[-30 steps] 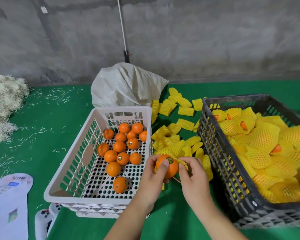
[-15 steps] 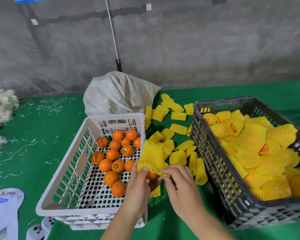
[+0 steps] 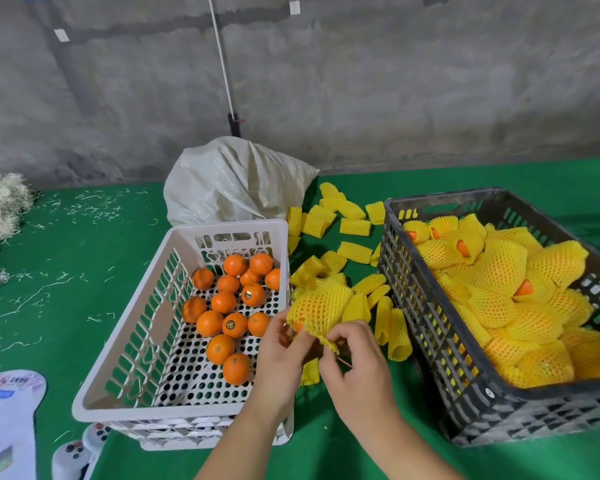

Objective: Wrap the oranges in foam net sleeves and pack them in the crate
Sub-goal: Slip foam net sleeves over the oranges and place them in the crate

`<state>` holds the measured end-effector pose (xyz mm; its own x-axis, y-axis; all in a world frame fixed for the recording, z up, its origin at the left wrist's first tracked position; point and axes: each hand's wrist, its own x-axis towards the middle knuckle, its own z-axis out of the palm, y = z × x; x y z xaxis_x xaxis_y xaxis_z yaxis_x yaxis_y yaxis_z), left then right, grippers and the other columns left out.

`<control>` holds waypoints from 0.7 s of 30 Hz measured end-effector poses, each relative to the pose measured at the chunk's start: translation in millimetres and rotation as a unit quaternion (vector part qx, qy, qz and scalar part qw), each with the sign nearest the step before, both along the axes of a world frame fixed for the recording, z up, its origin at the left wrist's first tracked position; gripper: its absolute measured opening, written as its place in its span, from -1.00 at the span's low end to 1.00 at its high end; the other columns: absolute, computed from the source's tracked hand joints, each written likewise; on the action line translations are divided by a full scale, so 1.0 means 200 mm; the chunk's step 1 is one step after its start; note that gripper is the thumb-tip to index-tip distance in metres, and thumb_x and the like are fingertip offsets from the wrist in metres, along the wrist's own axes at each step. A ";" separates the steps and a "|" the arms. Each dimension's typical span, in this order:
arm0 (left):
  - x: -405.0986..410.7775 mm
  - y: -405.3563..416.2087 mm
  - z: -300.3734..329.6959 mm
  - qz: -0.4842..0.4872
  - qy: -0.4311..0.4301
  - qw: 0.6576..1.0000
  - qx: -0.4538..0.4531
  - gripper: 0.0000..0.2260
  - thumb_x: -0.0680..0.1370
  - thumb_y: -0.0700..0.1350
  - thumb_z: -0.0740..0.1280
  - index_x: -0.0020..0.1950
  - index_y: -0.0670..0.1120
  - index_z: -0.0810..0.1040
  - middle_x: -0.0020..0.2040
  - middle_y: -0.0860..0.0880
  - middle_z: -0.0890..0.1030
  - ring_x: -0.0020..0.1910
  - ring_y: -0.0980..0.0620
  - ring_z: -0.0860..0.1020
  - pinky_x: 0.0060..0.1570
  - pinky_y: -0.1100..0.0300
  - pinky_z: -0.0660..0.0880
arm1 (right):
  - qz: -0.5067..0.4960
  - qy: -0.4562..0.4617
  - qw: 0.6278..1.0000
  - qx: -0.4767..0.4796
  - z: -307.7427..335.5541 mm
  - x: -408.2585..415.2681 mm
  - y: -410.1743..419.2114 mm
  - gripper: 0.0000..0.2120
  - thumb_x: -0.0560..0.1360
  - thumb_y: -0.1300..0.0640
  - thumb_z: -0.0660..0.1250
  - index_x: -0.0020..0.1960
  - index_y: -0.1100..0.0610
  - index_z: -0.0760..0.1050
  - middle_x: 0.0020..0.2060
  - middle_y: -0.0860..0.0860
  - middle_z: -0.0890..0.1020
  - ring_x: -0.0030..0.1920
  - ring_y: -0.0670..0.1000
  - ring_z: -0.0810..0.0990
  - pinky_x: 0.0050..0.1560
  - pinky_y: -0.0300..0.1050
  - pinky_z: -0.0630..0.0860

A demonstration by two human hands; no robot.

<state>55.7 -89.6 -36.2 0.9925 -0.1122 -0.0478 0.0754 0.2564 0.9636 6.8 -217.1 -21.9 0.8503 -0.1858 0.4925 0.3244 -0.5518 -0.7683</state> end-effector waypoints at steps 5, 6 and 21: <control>0.02 0.02 0.05 -0.084 0.006 0.996 -0.008 -0.44 0.53 -0.11 0.53 0.48 -0.01 0.42 0.24 -0.19 0.65 0.17 -0.11 0.66 0.19 -0.01 0.61 | 0.002 0.052 0.995 0.084 -0.02 0.02 -0.01 -0.45 0.57 0.23 0.40 0.45 -0.16 0.36 0.28 -0.25 0.30 0.32 -0.24 0.40 0.16 -0.50 0.39; 0.02 0.04 0.05 -0.111 -0.001 0.994 -0.014 -0.38 0.53 -0.12 0.55 0.53 0.00 0.39 0.31 -0.21 0.62 0.26 -0.18 0.63 0.28 -0.10 0.58 | 0.018 0.045 0.996 0.081 -0.01 0.02 -0.03 -0.43 0.57 0.25 0.39 0.48 -0.17 0.38 0.29 -0.24 0.31 0.34 -0.25 0.39 0.17 -0.52 0.37; -0.01 0.05 -0.01 -0.026 -0.037 0.999 0.030 -0.60 0.50 -0.01 0.56 0.22 0.25 0.47 0.16 -0.04 0.69 0.19 -0.11 0.66 0.11 0.02 0.64 | 0.019 -0.033 0.999 0.007 0.03 0.01 -0.02 -0.76 0.49 0.17 0.38 0.15 0.08 0.51 0.08 -0.11 0.42 0.10 -0.17 0.49 0.04 -0.35 0.47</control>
<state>53.6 -79.3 -38.4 0.9864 -0.1635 0.0165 0.0161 0.1961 0.9804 8.9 -220.6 -14.9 0.8226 -0.1616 0.5451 0.3950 -0.5271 -0.7524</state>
